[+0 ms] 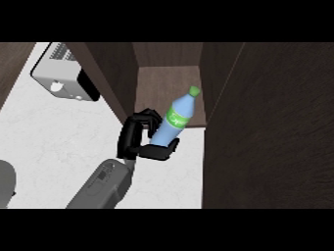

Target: Pick up the bottled water, place it into the cabinet and close the cabinet

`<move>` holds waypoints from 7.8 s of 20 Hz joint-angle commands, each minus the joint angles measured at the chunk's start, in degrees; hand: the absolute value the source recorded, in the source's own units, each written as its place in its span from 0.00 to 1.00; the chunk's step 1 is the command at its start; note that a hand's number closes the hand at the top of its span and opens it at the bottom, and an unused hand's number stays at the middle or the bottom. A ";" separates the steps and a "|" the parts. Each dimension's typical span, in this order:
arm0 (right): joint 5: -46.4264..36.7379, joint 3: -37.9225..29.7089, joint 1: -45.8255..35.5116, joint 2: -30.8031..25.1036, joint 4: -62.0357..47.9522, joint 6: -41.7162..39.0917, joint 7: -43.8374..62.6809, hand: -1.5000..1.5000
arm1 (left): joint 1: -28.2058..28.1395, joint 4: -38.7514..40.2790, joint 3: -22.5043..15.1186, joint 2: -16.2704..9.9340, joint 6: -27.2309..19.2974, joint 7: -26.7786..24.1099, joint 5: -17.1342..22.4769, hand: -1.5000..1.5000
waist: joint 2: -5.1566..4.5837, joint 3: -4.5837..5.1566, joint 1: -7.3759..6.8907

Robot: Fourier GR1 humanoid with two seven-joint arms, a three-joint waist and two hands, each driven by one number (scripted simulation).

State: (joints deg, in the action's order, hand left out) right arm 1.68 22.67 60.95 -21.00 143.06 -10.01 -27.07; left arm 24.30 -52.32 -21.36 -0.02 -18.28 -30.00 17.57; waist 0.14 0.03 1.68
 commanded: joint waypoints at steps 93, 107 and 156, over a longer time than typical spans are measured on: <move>-13.04 8.44 -9.78 -16.71 10.83 -9.24 4.51 1.00 | -41.85 -47.97 -12.86 -37.68 11.99 -17.40 27.85 0.00 | 0.48 0.50 -5.57; -7.95 19.88 -31.47 -14.03 5.77 -8.79 22.32 1.00 | -49.69 -49.02 -5.78 -49.10 25.41 -22.45 32.18 0.00 | -1.01 0.77 -9.41; 15.12 -12.72 -100.58 18.51 -65.04 6.73 43.76 1.00 | -54.47 -47.64 3.82 -55.66 36.54 -22.91 37.83 0.00 | -1.23 -0.01 -7.95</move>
State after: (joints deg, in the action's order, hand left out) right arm 17.91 14.83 -30.17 -2.70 89.45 -3.39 18.47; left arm -28.78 -98.98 -17.72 -56.04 15.92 -51.21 55.27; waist -1.38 0.16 -7.72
